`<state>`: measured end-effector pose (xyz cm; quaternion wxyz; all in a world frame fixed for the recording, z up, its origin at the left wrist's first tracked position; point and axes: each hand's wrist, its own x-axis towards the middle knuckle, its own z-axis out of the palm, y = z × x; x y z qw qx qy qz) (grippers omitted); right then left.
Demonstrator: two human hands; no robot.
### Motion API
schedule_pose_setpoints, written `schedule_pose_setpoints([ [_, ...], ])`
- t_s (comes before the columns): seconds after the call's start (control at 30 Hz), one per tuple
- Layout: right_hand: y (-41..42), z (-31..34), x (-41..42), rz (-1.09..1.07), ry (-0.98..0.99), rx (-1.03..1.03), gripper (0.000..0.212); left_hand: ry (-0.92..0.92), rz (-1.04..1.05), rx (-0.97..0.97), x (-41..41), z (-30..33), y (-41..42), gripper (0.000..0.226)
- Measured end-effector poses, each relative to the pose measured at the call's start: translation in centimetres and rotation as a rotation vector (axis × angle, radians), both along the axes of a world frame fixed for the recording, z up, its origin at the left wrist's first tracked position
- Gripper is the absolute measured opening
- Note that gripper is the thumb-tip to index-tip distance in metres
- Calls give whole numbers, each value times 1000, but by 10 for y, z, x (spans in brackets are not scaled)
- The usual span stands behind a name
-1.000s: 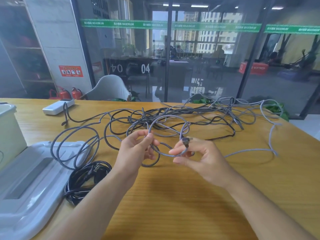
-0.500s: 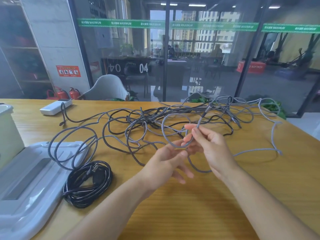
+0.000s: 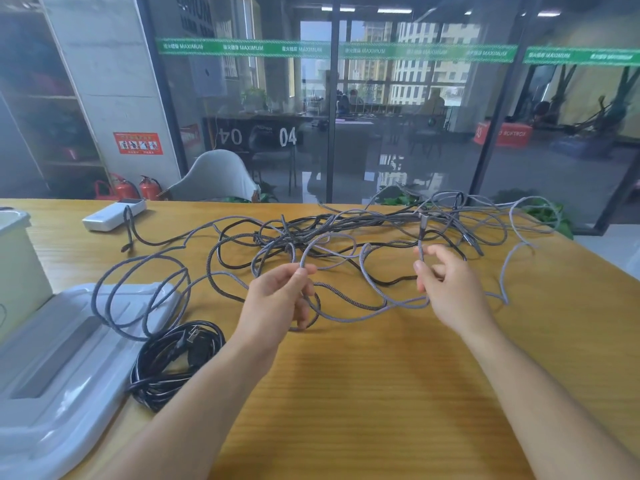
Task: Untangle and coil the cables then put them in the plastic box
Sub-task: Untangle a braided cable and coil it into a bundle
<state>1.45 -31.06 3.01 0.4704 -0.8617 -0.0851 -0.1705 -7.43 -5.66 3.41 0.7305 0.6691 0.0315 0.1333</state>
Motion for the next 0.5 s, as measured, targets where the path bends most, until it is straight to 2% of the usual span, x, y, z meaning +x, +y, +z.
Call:
schedule_pose_setpoints([
  [0.1,0,2,-4,-24,-8,-109,3,-19,-26,14,-3,2,-2,21],
  [0.27,3,11,-17,-11,-51,-418,14,-86,-123,76,-9,7,-8,22],
  [0.33,8,12,-22,38,-76,-487,16,-113,-165,166,-9,5,-11,23],
  [0.4,16,12,-27,104,-94,-467,16,-123,-221,299,-10,2,-14,26],
  [0.5,31,8,-33,283,-19,-238,16,-102,-287,449,-13,0,-22,27],
])
